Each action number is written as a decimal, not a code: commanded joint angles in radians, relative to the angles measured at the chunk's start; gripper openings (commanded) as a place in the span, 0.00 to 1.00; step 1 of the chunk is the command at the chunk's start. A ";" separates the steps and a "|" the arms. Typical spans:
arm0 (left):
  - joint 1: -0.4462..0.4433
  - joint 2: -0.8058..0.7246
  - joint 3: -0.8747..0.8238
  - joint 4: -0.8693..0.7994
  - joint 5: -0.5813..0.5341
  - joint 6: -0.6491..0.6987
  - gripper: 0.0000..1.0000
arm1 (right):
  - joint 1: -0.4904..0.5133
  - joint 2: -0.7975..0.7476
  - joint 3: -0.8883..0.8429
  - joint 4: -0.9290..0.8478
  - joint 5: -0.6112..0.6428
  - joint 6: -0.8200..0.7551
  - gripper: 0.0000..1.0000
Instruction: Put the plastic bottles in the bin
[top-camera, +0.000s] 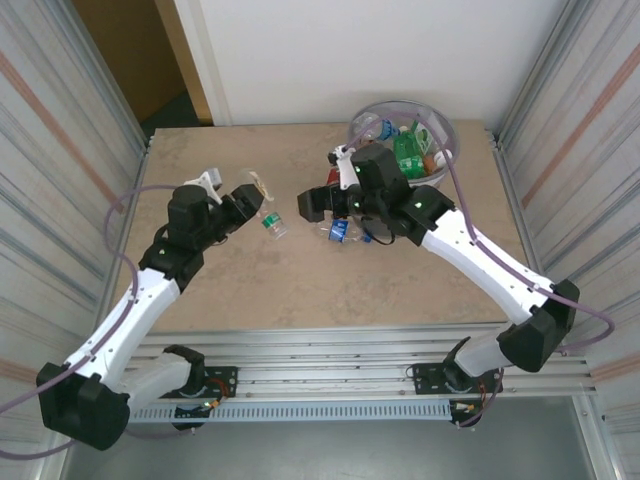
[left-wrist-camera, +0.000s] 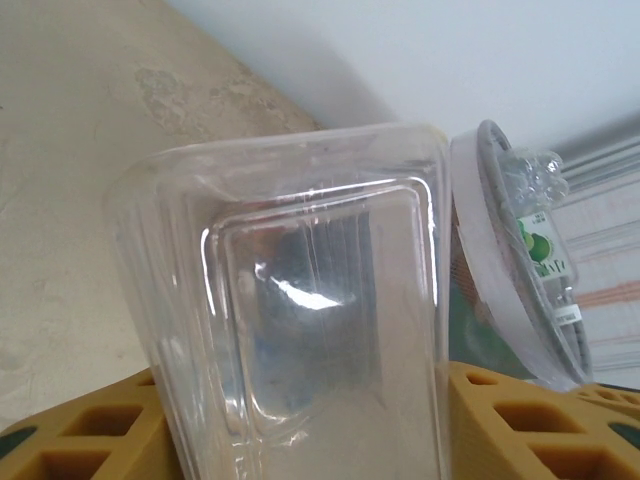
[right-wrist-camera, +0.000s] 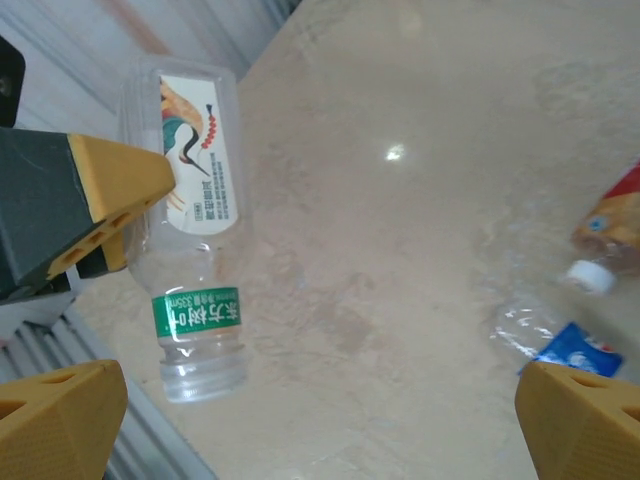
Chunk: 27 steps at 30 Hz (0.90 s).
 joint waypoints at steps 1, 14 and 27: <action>-0.005 -0.036 -0.012 0.006 0.058 0.013 0.46 | 0.020 0.025 -0.004 0.058 -0.080 0.054 0.98; -0.008 -0.014 0.006 0.116 0.195 -0.051 0.46 | 0.032 0.092 0.033 0.117 -0.191 0.068 0.98; -0.037 0.028 0.005 0.213 0.194 -0.138 0.46 | 0.089 0.123 -0.006 0.159 -0.190 0.035 0.87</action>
